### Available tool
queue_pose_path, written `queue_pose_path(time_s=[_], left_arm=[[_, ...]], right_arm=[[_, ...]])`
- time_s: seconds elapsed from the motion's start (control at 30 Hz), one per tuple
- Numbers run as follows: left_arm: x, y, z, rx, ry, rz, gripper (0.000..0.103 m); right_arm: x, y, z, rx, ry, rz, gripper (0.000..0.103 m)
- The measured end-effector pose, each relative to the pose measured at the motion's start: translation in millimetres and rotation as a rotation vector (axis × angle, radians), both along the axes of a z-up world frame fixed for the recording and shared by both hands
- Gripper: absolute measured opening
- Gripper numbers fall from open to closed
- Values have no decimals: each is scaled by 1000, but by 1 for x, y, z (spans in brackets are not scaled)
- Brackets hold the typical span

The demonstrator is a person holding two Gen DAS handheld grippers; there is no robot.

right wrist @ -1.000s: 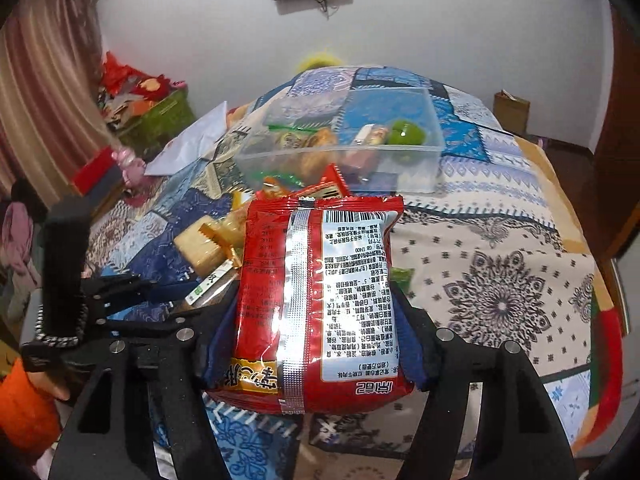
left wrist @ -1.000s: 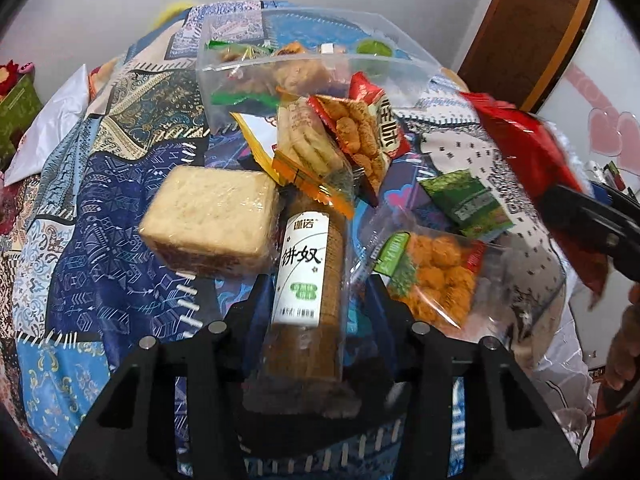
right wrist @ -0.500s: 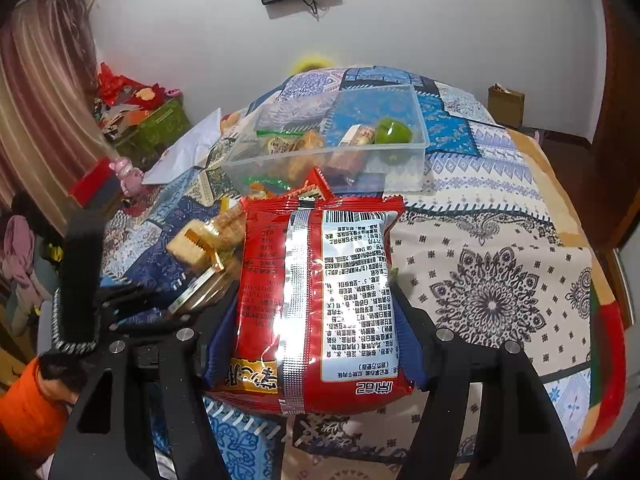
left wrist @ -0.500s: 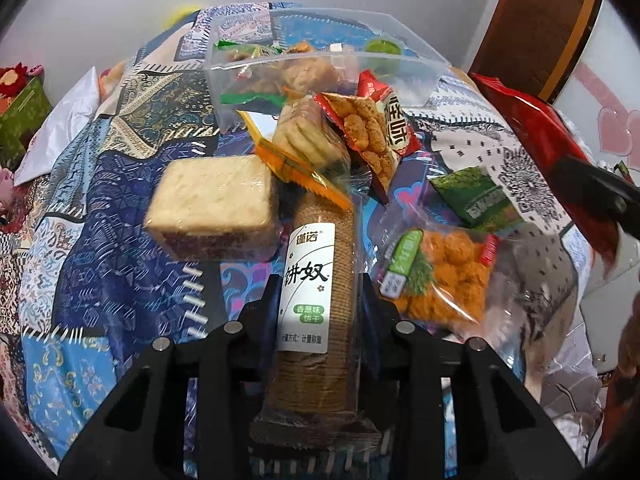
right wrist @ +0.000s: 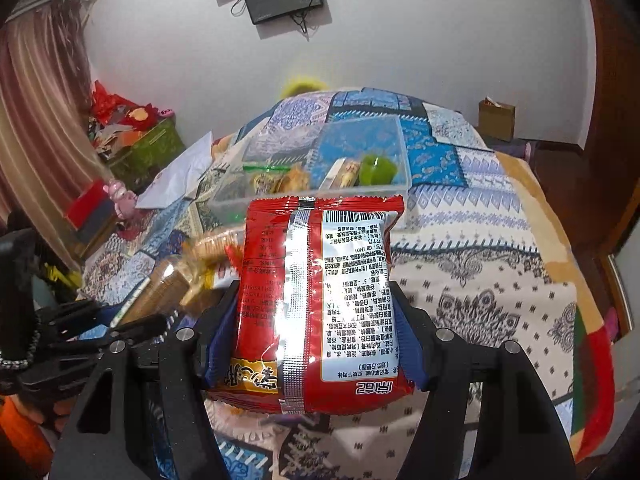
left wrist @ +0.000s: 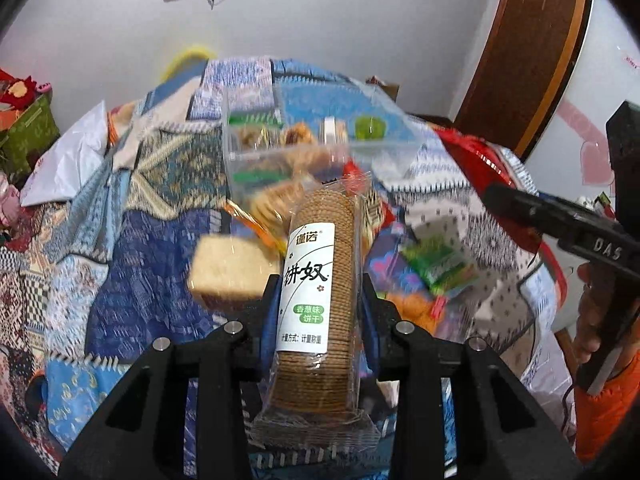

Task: Organize snacks
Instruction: 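Place biscuit tube with left tool while right tool places red bag in clear box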

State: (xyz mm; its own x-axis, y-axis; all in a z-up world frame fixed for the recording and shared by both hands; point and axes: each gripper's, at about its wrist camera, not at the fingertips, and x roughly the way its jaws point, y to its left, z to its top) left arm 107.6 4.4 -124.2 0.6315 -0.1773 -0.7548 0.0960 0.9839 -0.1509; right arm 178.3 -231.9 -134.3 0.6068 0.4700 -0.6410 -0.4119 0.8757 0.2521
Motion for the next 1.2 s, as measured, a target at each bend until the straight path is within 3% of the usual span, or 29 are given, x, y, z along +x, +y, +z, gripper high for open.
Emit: queue_pose_path(time_s=[0.67, 0.87, 1.2], left_arm=[[106, 14, 51, 11, -145, 55, 36], [143, 20, 42, -8, -126, 79, 36], [196, 27, 2, -23, -37, 104, 36]], right_arm=[[74, 17, 27, 42, -79, -36, 64], [106, 25, 22, 49, -70, -39, 64], [149, 49, 0, 7, -18, -18, 64]])
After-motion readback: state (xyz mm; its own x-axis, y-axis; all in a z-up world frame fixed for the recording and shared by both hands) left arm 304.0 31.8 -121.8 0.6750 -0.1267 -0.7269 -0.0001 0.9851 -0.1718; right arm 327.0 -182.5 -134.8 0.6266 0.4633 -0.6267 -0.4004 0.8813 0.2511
